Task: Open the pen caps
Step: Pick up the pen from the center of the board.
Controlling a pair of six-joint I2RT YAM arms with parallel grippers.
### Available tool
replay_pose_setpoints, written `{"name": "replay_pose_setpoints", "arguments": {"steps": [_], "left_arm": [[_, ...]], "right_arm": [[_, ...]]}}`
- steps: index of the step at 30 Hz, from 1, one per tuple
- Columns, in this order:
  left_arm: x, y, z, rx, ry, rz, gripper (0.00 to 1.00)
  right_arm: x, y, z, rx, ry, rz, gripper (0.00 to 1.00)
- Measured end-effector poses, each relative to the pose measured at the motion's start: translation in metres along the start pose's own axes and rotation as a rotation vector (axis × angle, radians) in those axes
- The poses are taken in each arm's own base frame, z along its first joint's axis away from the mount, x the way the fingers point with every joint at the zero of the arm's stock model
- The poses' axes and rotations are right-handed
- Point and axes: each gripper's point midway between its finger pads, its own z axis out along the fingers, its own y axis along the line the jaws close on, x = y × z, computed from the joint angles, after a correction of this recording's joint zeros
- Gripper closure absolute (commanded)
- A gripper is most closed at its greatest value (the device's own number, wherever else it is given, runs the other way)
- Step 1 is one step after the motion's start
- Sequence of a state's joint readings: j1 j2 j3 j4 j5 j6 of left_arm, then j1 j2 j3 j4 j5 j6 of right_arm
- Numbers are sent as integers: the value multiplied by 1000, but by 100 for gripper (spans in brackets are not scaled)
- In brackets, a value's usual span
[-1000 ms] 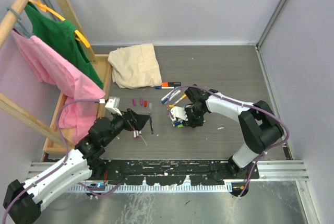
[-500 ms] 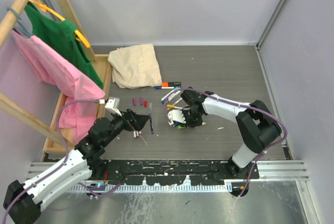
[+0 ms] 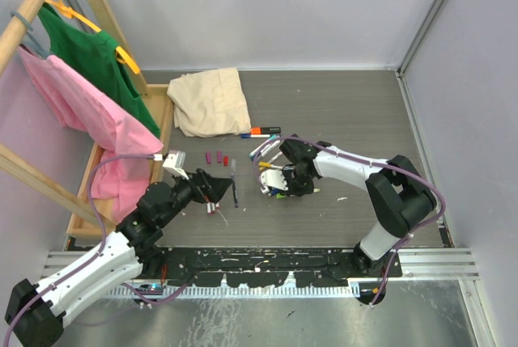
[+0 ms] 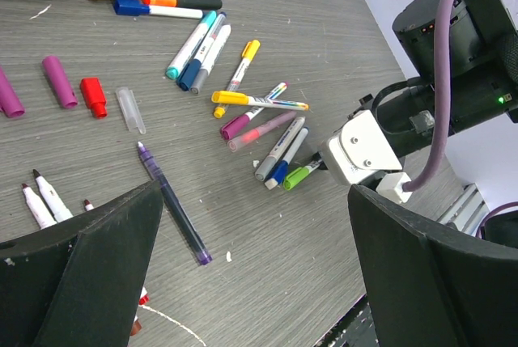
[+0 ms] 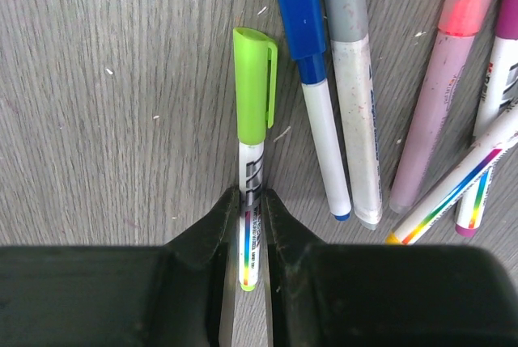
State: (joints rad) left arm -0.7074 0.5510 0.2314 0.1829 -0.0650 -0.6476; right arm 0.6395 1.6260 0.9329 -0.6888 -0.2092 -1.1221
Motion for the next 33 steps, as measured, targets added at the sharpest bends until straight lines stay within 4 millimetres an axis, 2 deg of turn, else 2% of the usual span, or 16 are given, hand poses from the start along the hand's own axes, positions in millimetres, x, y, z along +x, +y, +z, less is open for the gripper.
{"name": "replay_pose_setpoints", "arguments": {"steps": [11,19,26,29,33], "left_arm": [[1,-2,1,7,7,-14,2],[1,-8,5,37,8,-27,2],[3,-19,10,99,4,-60,2],[2,-26,13,133,2,-81,0],[-1,-35,19,176,-13,-117,3]], "right_arm": [[0,1,-4,-12,-33,26,99],[-16,-4,-22,-9,-134,69,99],[-43,-13,-46,-23,-291,152,99],[-62,-17,-63,-34,-394,192,99],[-89,-18,-87,-68,-538,231,99]]}}
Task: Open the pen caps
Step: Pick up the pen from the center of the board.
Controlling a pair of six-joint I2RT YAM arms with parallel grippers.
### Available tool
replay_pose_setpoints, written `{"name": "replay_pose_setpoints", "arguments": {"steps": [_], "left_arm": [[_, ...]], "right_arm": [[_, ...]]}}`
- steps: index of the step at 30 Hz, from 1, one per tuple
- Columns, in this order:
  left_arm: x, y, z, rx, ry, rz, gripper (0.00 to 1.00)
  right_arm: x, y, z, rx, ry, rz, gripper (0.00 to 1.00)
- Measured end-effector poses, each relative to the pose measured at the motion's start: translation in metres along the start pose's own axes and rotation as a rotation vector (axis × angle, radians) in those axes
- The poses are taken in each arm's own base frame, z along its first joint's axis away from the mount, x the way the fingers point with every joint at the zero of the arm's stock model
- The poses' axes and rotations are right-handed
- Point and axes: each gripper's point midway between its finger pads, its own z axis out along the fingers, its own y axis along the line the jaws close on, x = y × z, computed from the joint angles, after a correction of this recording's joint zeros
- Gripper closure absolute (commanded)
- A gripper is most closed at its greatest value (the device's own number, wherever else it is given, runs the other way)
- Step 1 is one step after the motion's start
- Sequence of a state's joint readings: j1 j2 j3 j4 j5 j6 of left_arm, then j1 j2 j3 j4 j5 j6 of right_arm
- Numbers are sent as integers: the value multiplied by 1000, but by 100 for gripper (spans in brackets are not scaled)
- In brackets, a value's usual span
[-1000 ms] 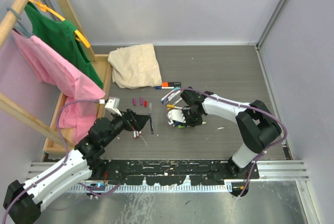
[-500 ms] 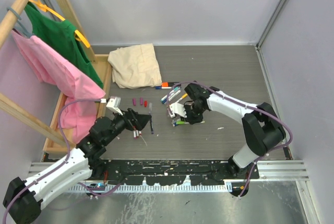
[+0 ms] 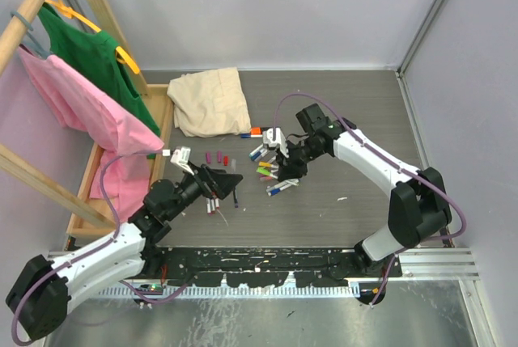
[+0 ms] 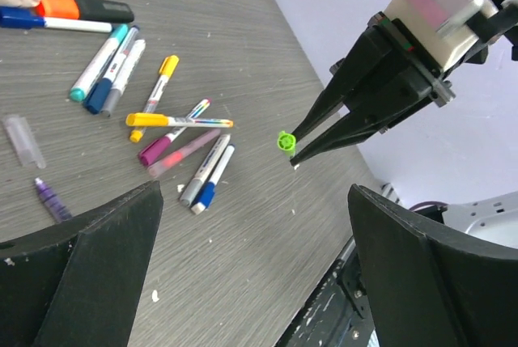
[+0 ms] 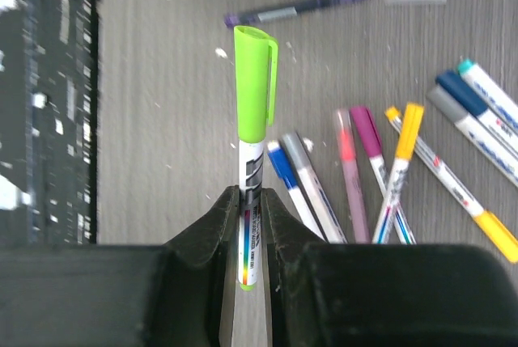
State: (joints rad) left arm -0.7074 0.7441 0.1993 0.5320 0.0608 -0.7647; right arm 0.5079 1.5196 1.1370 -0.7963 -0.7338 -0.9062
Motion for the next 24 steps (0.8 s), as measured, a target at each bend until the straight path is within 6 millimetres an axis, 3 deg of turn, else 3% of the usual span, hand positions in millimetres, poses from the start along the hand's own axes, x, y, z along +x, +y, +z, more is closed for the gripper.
{"name": "replay_pose_setpoints", "arguments": {"steps": [7,11,15,24], "left_arm": [[-10,-15,9,72,-48,-54,7],[-10,-18,14,88,-52,-80,12],[-9,-18,22,85,-41,-116,23],[0,-34,38,97,-22,-205,23]], "right_arm": [[-33,19,-7,-108,-170,74,99],[-40,24,-10,-143,-218,108,99],[-45,28,-12,-168,-245,129,99],[-51,21,-13,-151,-264,182,99]]}}
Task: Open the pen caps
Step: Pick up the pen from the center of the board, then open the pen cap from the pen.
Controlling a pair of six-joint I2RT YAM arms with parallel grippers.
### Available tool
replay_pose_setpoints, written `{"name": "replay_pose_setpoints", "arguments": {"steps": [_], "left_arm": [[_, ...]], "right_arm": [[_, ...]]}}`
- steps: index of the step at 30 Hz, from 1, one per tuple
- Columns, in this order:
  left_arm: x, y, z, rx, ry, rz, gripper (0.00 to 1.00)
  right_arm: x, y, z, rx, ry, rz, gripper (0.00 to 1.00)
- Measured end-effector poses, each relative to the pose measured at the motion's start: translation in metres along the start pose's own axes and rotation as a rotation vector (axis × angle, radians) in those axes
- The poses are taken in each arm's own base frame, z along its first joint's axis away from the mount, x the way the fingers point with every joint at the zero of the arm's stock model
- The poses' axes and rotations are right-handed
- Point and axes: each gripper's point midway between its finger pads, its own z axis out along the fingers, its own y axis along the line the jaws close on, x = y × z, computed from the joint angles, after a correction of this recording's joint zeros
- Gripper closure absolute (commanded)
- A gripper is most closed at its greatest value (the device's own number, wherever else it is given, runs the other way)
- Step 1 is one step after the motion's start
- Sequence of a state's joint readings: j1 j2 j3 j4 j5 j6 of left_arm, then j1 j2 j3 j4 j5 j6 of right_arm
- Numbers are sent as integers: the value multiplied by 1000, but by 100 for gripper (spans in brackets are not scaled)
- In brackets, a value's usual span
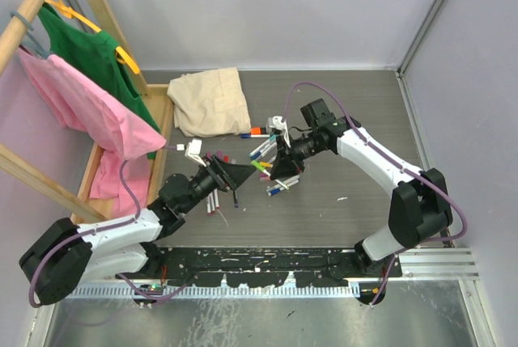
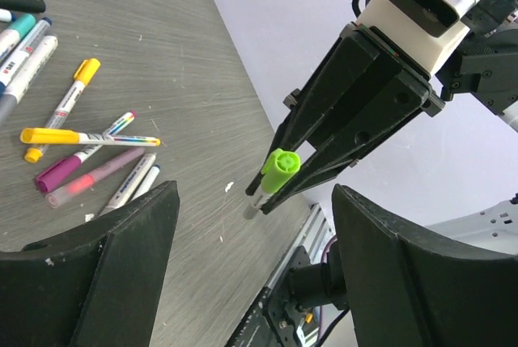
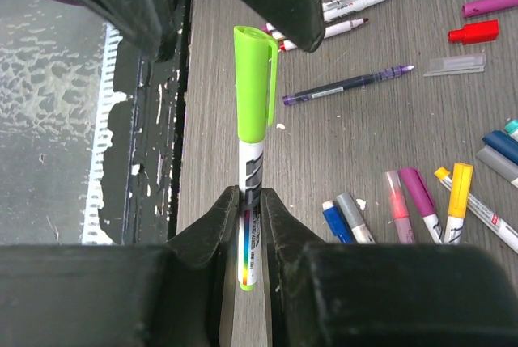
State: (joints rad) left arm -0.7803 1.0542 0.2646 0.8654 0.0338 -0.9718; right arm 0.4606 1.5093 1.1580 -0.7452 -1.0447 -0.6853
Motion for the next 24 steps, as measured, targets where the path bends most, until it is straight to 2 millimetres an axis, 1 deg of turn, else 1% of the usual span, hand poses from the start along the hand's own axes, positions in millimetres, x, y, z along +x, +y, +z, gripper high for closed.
{"name": "replay_pose_setpoints", "arguments": {"steps": [3,6,10,11,15,18,24], "left_arm": [[4,-5,3,-6,-7,-14,22],[3,-11,8,-20,-25,-22,24],[1,-19,16,-40,-51,-40,37],[0,-20,18,-45,-56,-43,39],[3,-18,25,-73,-59,-44,43],[8,-12,30,-102,-49,-44,48],[17,-4,37,-137,-27,-49,60]], "right_arm": [[-2,-2,0,6,-5,4,99],[-2,-3,0,14,-6,9,99],[-1,-6,0,26,-6,13,99],[-1,-7,1,28,-3,17,99],[1,-8,1,37,0,28,99],[0,-9,1,41,-3,24,99],[1,-10,1,42,-4,27,99]]}}
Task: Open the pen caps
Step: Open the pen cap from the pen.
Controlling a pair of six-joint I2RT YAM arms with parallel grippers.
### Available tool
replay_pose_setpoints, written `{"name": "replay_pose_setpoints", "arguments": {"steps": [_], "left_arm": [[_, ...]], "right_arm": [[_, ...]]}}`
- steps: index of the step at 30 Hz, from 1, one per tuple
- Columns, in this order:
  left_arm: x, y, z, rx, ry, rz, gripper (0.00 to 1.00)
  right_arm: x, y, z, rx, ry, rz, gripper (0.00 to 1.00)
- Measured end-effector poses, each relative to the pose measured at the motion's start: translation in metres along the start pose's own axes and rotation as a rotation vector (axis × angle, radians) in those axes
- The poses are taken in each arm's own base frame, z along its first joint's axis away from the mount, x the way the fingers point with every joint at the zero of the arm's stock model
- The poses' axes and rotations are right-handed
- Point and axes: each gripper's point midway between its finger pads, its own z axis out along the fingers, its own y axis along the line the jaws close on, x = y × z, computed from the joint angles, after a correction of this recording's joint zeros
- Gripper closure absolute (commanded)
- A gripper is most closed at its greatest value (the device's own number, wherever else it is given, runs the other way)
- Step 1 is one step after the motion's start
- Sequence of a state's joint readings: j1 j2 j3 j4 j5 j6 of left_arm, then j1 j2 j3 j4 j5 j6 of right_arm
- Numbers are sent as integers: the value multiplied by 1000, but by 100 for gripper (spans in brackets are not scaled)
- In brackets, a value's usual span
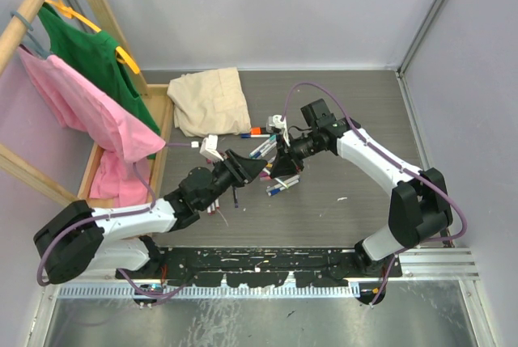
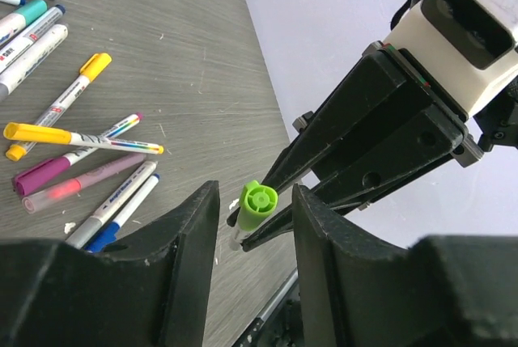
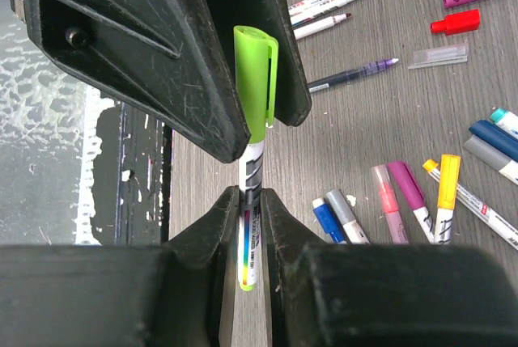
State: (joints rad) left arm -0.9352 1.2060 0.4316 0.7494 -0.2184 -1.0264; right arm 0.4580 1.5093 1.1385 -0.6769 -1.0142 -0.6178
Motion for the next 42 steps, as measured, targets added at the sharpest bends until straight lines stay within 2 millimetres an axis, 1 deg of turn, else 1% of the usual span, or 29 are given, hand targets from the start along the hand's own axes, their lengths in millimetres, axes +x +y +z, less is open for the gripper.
{"name": "replay_pose_setpoints", "arguments": {"steps": [2,9,13,14,16,18,19,23,25,29,34,39,42], "left_arm": [[1,0,2,-5,2,-2,63],[0,1,3,-11,-1,1,89],[1,6,3,-26,0,22,100],[1,6,3,-26,1,24,100],[1,6,3,-25,1,29,100],[1,5,2,-23,0,36,100],[0,5,2,-21,-1,44,100],[-5,0,0,6,-17,90,100],[-6,-1,-5,26,-21,131,100],[-9,-10,-13,81,-14,212,100],[-11,-24,-20,188,15,314,100],[-17,-30,-21,250,26,359,100],[-18,-33,-21,277,31,364,100]], "right_arm": [[0,0,0,0,0,0,99],[0,0,0,-1,-1,1,99],[0,1,-1,-1,-3,11,98],[0,1,-1,-1,-3,11,96],[0,2,-1,-2,-4,13,86],[0,2,-1,-5,-6,16,69],[-1,3,-1,-7,-7,18,63],[-4,6,-1,-27,-28,27,46],[-5,8,-2,-38,-36,36,40],[-8,10,-4,-56,-57,45,35],[-10,15,-3,-89,-77,51,35],[-12,23,-2,-132,-100,59,37],[-14,27,-1,-154,-109,56,42]]}}
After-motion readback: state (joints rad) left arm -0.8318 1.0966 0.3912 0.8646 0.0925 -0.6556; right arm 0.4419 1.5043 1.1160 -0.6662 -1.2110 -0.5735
